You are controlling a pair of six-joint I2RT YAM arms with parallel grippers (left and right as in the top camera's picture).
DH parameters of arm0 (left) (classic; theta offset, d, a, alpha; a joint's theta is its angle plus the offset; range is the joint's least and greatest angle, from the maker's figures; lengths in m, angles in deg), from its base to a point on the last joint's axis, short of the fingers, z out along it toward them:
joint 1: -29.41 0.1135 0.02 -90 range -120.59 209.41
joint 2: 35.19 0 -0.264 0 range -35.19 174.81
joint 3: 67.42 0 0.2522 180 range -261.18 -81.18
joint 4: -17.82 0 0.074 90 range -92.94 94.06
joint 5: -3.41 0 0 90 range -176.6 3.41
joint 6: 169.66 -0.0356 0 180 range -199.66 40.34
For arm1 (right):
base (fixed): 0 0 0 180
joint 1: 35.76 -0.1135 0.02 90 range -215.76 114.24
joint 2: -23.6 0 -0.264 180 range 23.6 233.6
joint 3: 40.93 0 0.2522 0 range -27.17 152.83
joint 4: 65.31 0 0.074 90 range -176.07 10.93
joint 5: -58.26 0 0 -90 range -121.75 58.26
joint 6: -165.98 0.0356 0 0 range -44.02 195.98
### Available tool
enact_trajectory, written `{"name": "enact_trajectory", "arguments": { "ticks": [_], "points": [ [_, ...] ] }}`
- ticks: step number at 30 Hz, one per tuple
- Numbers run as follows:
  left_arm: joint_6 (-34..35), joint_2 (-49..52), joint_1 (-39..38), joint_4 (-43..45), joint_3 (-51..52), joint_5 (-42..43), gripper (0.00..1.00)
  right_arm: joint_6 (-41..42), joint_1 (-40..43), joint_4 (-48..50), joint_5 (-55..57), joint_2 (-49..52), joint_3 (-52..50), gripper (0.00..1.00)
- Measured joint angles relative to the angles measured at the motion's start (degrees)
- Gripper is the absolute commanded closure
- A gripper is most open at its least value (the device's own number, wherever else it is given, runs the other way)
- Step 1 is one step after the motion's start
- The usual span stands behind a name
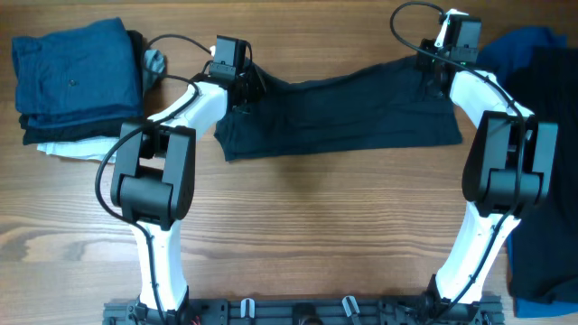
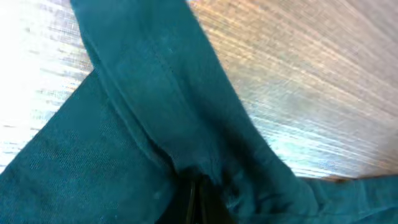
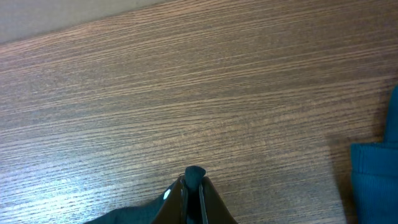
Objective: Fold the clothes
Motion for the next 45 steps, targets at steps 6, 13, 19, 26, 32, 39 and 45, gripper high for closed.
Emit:
{"name": "enact_trajectory", "arguments": {
  "ticks": [6, 13, 19, 26, 32, 39, 45],
  "points": [
    [-0.8, -3.4, 0.2, -0.5, -0.5, 0.0, 0.96, 0.0, 0.0, 0.1, 0.0, 0.0, 0.0, 0.96],
    [-2.2, -8.3, 0.2, -7.3, -1.1, -0.5, 0.96, 0.0, 0.0, -7.1, -2.8, -1.8, 0.0, 0.96],
    [-4.7, -13.7, 0.2, -16.5, -1.1, -2.3, 0.96, 0.0, 0.0, -18.1, -3.7, -8.5, 0.0, 0.96],
    [-6.5, -20.3, 0.2, -22.9, -1.2, -3.2, 0.91, 0.0, 0.0, -27.9, -3.8, -13.3, 0.0, 0.96],
    [-7.3, -15.9, 0.2, -21.3, -1.2, -0.5, 0.51, 0.0, 0.0, -27.8, -4.0, -13.3, 0.0, 0.96],
    [-17.3, -3.0, -1.4, -11.0, -1.2, 2.5, 0.50, 0.0, 0.0, -26.0, -4.1, -13.3, 0.0, 0.96],
    [-26.8, -2.1, -2.4, -8.7, -1.2, -1.6, 0.82, 0.0, 0.0, -26.0, -4.1, -13.3, 0.0, 0.96]
  ]
}}
